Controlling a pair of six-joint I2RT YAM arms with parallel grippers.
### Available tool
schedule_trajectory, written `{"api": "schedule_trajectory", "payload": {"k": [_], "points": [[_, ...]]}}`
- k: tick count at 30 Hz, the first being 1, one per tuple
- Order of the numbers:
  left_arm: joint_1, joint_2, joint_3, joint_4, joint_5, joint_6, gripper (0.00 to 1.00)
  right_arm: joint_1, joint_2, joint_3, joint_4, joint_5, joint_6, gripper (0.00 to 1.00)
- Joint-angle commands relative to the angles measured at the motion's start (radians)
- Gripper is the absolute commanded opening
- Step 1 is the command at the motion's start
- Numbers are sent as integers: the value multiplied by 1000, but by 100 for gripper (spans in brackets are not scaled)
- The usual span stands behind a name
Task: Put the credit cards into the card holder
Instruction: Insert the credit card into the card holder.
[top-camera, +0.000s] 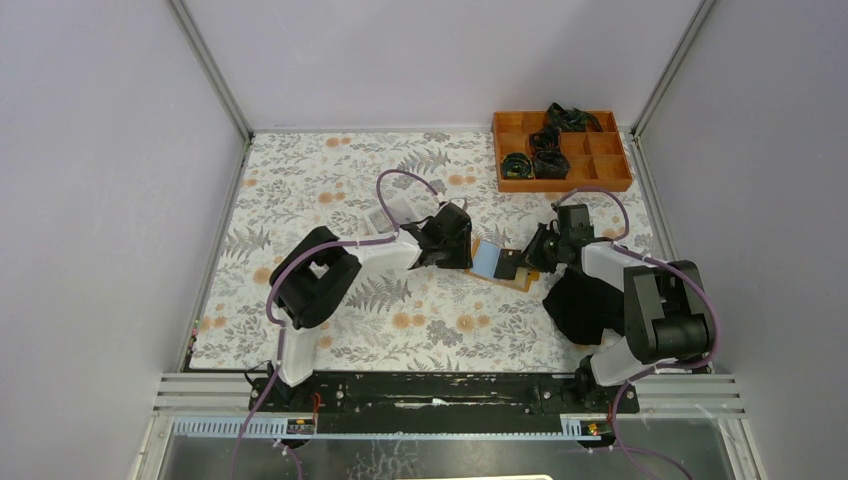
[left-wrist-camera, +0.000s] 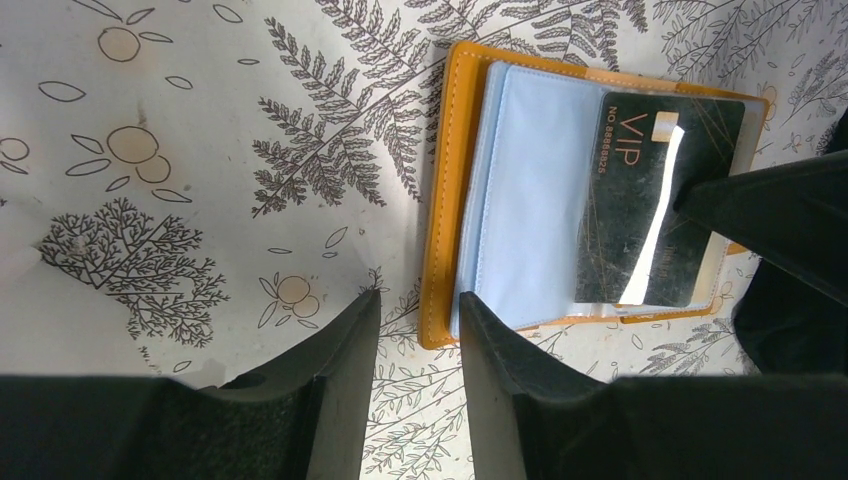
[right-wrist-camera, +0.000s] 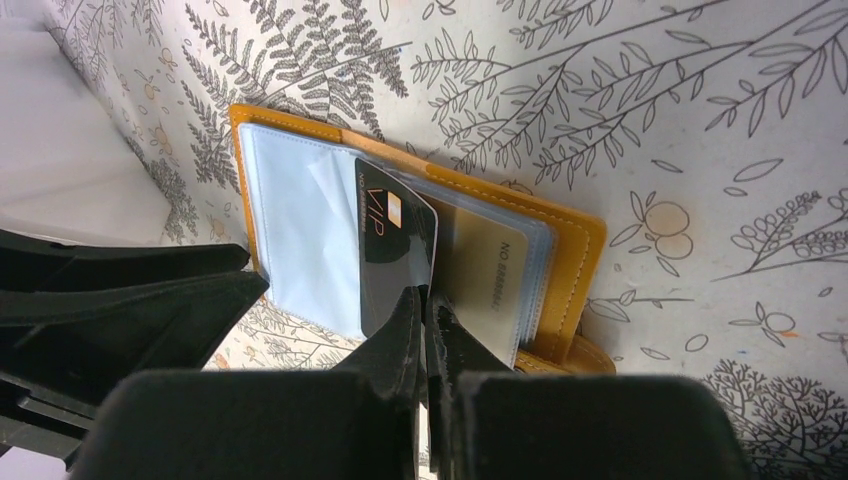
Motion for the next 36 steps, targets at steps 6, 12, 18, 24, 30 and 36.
{"api": "schedule_trajectory", "payload": {"k": [6,12,18,24,30,36], "points": [[-5,38,33,-62,-23,29,42,-9,49,-20,7,13,-7,0],[-5,49,41,-62,-20,28,42,-8,25,-70,16,-20,-1,0],[-4,54,51,-74,-28,30,41,-6,-16,-84,-14,-24,-2,0],[-5,59,51,-80,-33,29,41,-6,-76,-98,-51,24,44,0],[-6,61,54,-90,-36,27,41,-6,-17,-72,-54,47,106,0],[-6,55,52,-98,-42,35,41,-6,18,-43,-78,44,121,0]]}}
